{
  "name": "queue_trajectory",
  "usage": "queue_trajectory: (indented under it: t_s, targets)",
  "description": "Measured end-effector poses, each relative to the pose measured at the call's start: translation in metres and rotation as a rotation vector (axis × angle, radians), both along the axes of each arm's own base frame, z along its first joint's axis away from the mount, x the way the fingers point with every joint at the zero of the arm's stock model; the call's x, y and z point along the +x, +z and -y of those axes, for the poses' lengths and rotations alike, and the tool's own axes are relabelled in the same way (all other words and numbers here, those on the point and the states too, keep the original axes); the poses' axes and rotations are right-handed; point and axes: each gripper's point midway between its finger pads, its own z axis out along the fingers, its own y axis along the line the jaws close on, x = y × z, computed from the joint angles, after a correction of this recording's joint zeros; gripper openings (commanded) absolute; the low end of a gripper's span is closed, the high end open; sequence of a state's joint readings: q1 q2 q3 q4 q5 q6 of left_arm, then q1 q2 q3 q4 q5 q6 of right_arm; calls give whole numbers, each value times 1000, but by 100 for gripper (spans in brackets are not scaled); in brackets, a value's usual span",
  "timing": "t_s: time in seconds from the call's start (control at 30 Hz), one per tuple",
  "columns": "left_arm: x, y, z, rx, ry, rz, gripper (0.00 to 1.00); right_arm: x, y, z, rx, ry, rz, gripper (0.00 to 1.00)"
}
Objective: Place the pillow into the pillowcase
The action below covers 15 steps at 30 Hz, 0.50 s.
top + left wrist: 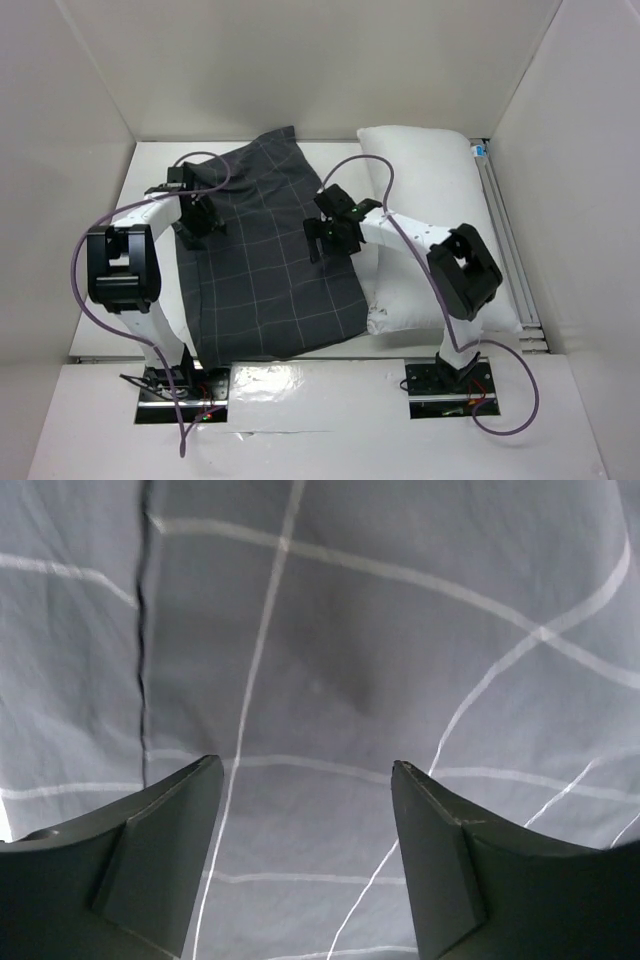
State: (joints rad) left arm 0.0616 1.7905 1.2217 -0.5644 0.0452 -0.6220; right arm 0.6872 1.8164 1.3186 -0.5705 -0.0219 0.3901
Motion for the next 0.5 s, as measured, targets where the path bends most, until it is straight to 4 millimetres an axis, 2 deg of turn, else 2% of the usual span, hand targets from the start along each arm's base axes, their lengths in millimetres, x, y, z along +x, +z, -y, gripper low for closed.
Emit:
queue_trajectory:
  t_s: [0.1,0.17,0.2,0.3,0.37,0.5]
  targets:
    - [8,-8,-9,-23,40,-9,77,5,-20,-3,-15,-24,-22,70]
    - [9,-16,-16,-39,62,-22,77,4,-44,-1,-50,-35,-60,55]
    - [9,-20,-19,-48,77,-30,77,7,-48,-2,-59,-45,-68,33]
    - [15,-18,-32,-81,125,-18,75,28,-50,-12,-44,-59,-29,0]
    - [16,-18,-38,-103,144,-15,74,41,-51,-17,-38,-68,-17,0]
    - [23,-16,-49,-111,163,-4,75,92,-48,-35,-18,-75,46,0]
